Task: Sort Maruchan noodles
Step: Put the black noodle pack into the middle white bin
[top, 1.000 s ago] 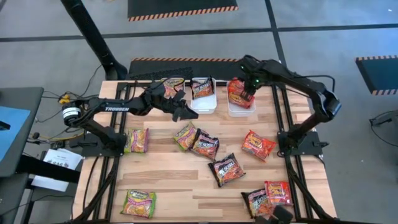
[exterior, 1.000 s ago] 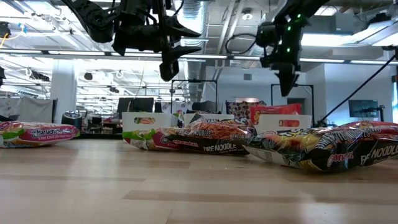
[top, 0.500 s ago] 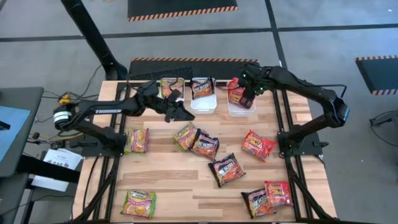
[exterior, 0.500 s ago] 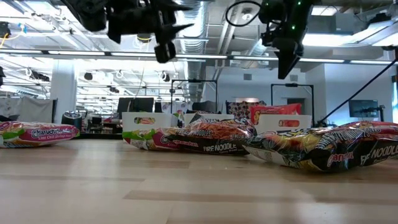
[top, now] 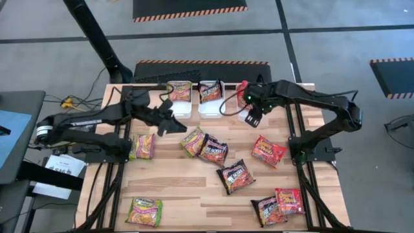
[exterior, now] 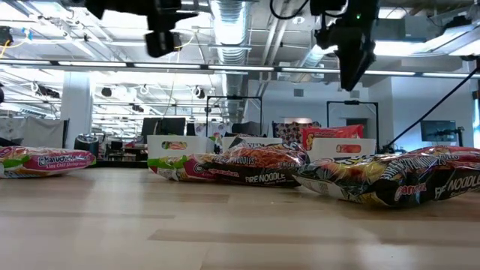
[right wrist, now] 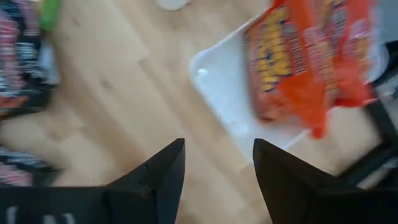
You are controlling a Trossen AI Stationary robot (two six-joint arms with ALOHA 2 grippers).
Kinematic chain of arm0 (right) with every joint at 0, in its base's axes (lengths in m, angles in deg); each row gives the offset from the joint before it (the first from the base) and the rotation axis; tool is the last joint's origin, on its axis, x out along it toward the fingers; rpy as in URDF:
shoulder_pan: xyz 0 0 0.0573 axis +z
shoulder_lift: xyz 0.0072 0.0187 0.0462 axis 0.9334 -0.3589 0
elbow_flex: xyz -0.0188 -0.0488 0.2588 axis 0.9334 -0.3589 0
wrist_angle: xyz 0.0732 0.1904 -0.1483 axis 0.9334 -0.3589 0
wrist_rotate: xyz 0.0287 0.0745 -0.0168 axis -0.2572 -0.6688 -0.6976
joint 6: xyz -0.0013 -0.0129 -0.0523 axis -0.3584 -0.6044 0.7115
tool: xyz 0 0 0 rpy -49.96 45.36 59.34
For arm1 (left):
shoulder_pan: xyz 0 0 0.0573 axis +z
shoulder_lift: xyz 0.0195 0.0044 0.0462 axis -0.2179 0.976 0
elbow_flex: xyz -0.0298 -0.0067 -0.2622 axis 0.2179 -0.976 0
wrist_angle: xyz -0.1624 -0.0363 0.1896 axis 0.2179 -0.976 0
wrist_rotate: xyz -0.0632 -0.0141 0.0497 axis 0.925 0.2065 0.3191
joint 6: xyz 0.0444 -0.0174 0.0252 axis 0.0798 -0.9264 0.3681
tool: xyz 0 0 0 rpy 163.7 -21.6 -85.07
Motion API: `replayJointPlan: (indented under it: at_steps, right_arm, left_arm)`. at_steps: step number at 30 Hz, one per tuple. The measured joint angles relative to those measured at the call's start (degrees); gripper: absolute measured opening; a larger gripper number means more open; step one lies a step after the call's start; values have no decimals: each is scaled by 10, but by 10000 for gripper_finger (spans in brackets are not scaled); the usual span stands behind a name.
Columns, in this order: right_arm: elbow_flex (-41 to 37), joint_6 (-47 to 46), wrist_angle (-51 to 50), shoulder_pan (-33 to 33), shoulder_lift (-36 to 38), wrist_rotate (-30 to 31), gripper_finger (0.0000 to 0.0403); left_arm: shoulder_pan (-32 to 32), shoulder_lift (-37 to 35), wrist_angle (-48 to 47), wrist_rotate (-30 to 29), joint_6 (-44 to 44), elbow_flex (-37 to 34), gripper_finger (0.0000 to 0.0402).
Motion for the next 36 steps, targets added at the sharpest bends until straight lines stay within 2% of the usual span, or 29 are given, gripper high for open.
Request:
replayJointPlan:
  at_steps: [6,13,18,23,26,28,32,36]
  right_arm:
    - [0,-106,-8,54,0,-56,216]
    - [0,-220,-10,129,0,-63,215]
    - [0,-292,-10,186,0,-63,215]
    - [0,-359,-8,242,-1,-63,215]
    - [0,-399,-6,274,-1,-63,215]
    - [0,-423,-4,292,-1,-63,215]
    - [0,-464,0,325,-1,-57,215]
    - [-1,-483,1,350,-1,-56,215]
  left_arm:
    - [-55,-33,-112,-62,39,0,119]
    - [-100,-24,-122,-61,63,0,119]
    - [-120,-14,-117,-52,111,0,119]
    - [-129,5,-94,-28,159,0,139]
    - [-124,24,-67,-63,178,-1,157]
    - [-116,44,-15,-88,181,1,165]
    - [-89,86,43,-91,199,1,169]
    - [-60,122,53,-89,239,12,170]
